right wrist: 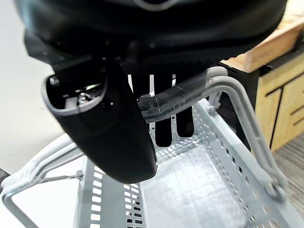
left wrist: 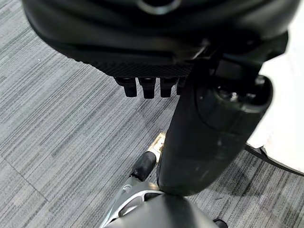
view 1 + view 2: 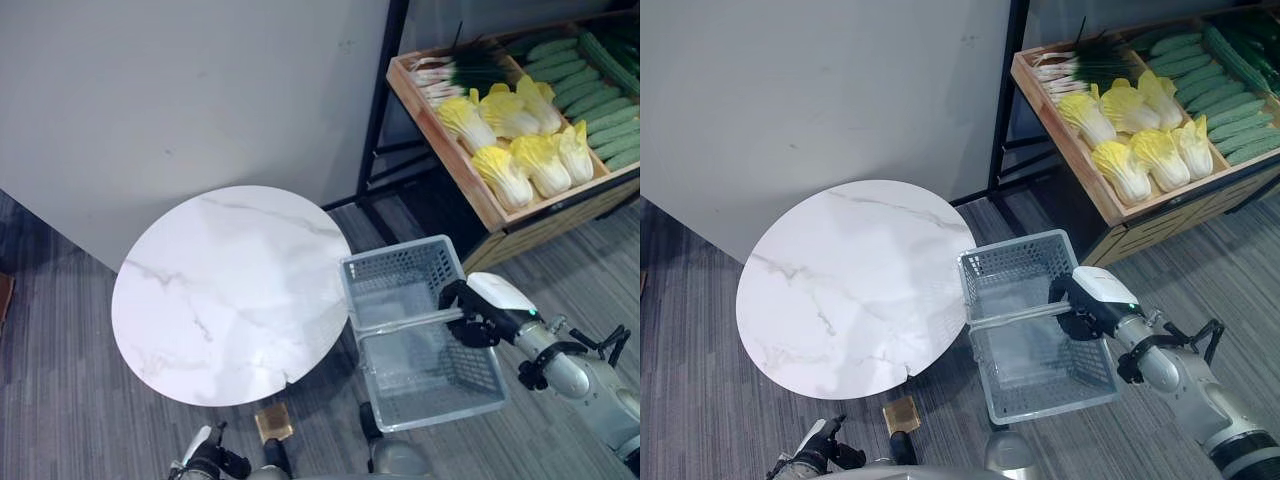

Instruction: Get the vegetables into the basket

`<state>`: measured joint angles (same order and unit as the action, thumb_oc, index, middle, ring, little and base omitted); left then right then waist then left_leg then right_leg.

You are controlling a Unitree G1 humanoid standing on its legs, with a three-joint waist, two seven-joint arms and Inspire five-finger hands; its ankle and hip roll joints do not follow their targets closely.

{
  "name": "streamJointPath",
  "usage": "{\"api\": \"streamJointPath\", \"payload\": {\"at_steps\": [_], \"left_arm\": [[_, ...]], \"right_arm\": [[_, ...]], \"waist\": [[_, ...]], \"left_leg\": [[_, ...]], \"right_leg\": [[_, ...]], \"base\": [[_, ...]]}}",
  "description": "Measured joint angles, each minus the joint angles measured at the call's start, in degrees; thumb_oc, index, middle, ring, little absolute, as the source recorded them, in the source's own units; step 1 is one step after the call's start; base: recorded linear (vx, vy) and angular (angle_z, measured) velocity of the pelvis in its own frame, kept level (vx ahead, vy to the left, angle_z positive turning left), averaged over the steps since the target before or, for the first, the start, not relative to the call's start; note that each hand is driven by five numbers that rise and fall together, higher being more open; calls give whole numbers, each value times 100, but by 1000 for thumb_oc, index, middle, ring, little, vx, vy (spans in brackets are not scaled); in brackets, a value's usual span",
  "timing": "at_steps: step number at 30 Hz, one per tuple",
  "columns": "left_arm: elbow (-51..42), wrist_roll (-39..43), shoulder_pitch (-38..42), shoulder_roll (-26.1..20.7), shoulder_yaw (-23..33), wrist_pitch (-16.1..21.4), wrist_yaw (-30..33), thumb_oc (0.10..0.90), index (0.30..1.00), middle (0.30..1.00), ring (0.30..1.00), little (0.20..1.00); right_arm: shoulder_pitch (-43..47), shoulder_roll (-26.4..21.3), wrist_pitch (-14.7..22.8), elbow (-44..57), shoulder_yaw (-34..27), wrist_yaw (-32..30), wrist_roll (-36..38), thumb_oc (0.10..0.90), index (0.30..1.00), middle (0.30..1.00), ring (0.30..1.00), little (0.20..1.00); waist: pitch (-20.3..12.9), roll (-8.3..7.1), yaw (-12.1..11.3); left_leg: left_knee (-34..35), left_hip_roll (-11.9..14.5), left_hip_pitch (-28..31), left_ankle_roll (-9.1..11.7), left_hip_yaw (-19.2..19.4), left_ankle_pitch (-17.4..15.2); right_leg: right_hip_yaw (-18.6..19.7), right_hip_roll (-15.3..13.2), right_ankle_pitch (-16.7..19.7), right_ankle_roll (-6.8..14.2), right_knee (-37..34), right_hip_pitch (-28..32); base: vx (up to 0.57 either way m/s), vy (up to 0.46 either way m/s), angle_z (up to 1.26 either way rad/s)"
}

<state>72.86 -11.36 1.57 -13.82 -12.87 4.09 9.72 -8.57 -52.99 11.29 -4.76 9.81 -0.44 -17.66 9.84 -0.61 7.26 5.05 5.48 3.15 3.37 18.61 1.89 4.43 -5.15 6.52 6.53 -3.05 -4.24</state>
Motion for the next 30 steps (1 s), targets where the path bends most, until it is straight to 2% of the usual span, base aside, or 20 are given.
{"api": "streamJointPath", "payload": {"at_steps": [2, 3, 4, 5, 6, 7, 8, 10, 11, 12, 13, 14, 15, 16, 18, 20, 22, 25, 27, 30], "left_arm": [[47, -114, 29, -39, 2, -9, 37, 900, 1000, 1000, 1000, 1000], [72, -168, 94, -86, -14, -13, 57, 900, 1000, 1000, 1000, 1000], [82, -200, 219, -169, -9, -18, 106, 900, 1000, 1000, 1000, 1000], [69, -227, 343, -336, -31, -41, 135, 900, 1000, 1000, 1000, 1000], [64, -272, 475, -464, -117, -65, 126, 900, 1000, 1000, 1000, 1000], [37, -341, 545, -580, -222, -60, 139, 900, 1000, 1000, 1000, 1000], [-53, -346, 517, -601, -231, -34, 161, 900, 1000, 1000, 1000, 1000], [-128, -346, 515, -584, -229, -15, 173, 900, 1000, 1000, 1000, 1000], [-198, -346, 483, -600, -249, -46, 168, 900, 1000, 1000, 1000, 1000], [-246, -342, 428, -623, -256, -58, 154, 900, 1000, 1000, 1000, 1000], [-257, -341, 327, -660, -234, -73, 155, 900, 1000, 1000, 1000, 1000], [-280, -342, 285, -680, -233, -77, 154, 900, 1000, 1000, 1000, 1000], [-273, -343, 215, -710, -220, -82, 152, 900, 1000, 1000, 1000, 1000], [-278, -344, 128, -672, -212, -89, 147, 900, 1000, 1000, 1000, 1000], [-264, -368, -8, -468, -222, -116, 137, 900, 1000, 1000, 1000, 1000], [-215, -528, -62, -386, -251, -147, 145, 900, 1000, 1000, 1000, 1000], [-102, -566, -71, -396, -266, -160, 133, 900, 1000, 1000, 1000, 1000], [27, -987, -41, -402, -594, -231, 45, 900, 1000, 1000, 1000, 1000], [72, -1252, -31, -390, -724, -254, -21, 900, 1000, 1000, 1000, 1000], [113, -1351, -17, -291, -764, -294, -19, 900, 1000, 1000, 1000, 1000]], "right_arm": [[-325, 225, -10, -121, -278, -107, -8, 400, 300, 300, 300, 300], [-422, 371, -31, -183, -393, -184, -26, 400, 300, 300, 300, 300], [-334, 688, -25, -265, -488, -326, -30, 400, 300, 300, 300, 300], [16, 964, -75, -436, -422, -387, -38, 400, 300, 300, 300, 300], [139, 971, -117, -523, -290, -387, -54, 400, 300, 300, 300, 300], [131, 979, -168, -616, -157, -392, -56, 400, 300, 300, 300, 300], [133, 929, -203, -627, -40, -390, -59, 400, 300, 300, 300, 300], [107, 896, -180, -535, -23, -389, -68, 400, 300, 300, 300, 300], [144, 889, -160, -387, -38, -392, -69, 400, 300, 300, 300, 300], [157, 886, -151, -292, -38, -392, -69, 400, 300, 300, 300, 300], [192, 890, -109, -143, -41, -397, -68, 400, 300, 300, 300, 300], [194, 886, -99, -93, -41, -396, -70, 400, 300, 300, 300, 300], [248, 898, -90, -31, -36, -395, -75, 400, 300, 300, 300, 300], [352, 876, -88, -46, -39, -402, -76, 400, 300, 300, 300, 300], [300, 784, -183, -141, -63, -423, -78, 400, 300, 300, 300, 300], [33, 598, -208, -146, -85, -422, -109, 400, 300, 300, 300, 300], [-118, 518, -210, -147, -99, -422, -169, 400, 300, 300, 300, 300], [-115, 516, -184, -144, -98, -416, -172, 400, 300, 300, 300, 300], [-113, 512, -137, -138, -98, -414, -170, 400, 300, 300, 300, 300], [-118, 405, -123, -139, -99, -412, -170, 400, 300, 300, 300, 300]], "waist": [[60, -136, 55], [109, -302, 145], [189, -459, 188], [276, -555, 161], [363, -635, 195], [425, -621, 207], [447, -586, 70], [548, -379, -267], [545, -348, -459], [538, -360, -507], [507, -412, -508], [478, -459, -513], [450, -507, -519], [413, -492, -519], [300, -236, -428], [217, -132, -364], [203, -115, -263], [197, -103, -42], [140, -69, -4], [67, 81, 20]], "left_leg": [[3, -78, 11, -35, 108, -17], [-24, -188, -68, -100, 206, -7], [-163, -243, -273, -170, 352, -43], [-366, -169, -543, -299, 585, -126], [-377, -139, -664, -459, 786, -45], [-385, -15, -728, -493, 831, 2], [-263, 80, -627, -493, 979, 85], [-217, 381, -510, -522, 1312, 122], [-266, 551, -508, -529, 1540, 157], [-279, 552, -519, -512, 1592, 169], [-281, 489, -537, -385, 1600, 185], [-276, 441, -551, -316, 1522, 225], [-266, 408, -549, -178, 1601, 309], [-204, 402, -547, -62, 1719, 410], [-112, 622, -573, 60, 1680, 589], [-147, 785, -568, 73, 1660, 636], [-166, 871, -558, 62, 1659, 654], [-161, 865, -503, 55, 1683, 663], [-154, 868, -482, 55, 1716, 663], [-154, 899, -445, 51, 1713, 666]], "right_leg": [[111, -104, -31, 78, 148, -115], [202, -141, 23, 119, 298, -324], [317, -156, 194, 316, 398, -596], [361, -135, 763, 562, 189, -900], [190, -176, 1277, 569, -254, -909], [-570, -177, 1102, 502, -158, -903], [-1118, -180, 712, 223, 229, -911], [-1407, -240, 287, 251, 1197, -877], [-1376, -497, -57, 402, 1747, -726], [-1326, -619, -175, 444, 1778, -612], [-1204, -886, -298, 509, 1452, -253], [-1166, -955, -274, 494, 1118, -76], [-1323, -949, -370, 485, 598, 134], [-1439, -877, -435, 389, 197, 252], [-1390, -593, -355, 345, 16, 239], [-1391, -430, -385, 281, -9, 261], [-1384, -343, -405, 237, -9, 270], [-1344, -348, -410, 226, -10, 252], [-1291, -340, -409, 223, -34, 272], [-1287, -308, -407, 218, -86, 332]], "base": [[-231, 41, -25], [-356, 23, -48], [-380, 14, -99], [-284, 25, -113], [-287, 36, -96], [-184, 17, -61], [-210, 4, -69], [-136, -45, -108], [-21, -69, -100], [-53, -150, -81], [-74, -148, -44], [-81, -203, -43], [-31, -195, -54], [-15, -204, -56], [3, -231, -37], [10, -204, -11], [5, -162, -6], [7, -175, -7], [13, -175, -10], [-10, -123, -3]]}}
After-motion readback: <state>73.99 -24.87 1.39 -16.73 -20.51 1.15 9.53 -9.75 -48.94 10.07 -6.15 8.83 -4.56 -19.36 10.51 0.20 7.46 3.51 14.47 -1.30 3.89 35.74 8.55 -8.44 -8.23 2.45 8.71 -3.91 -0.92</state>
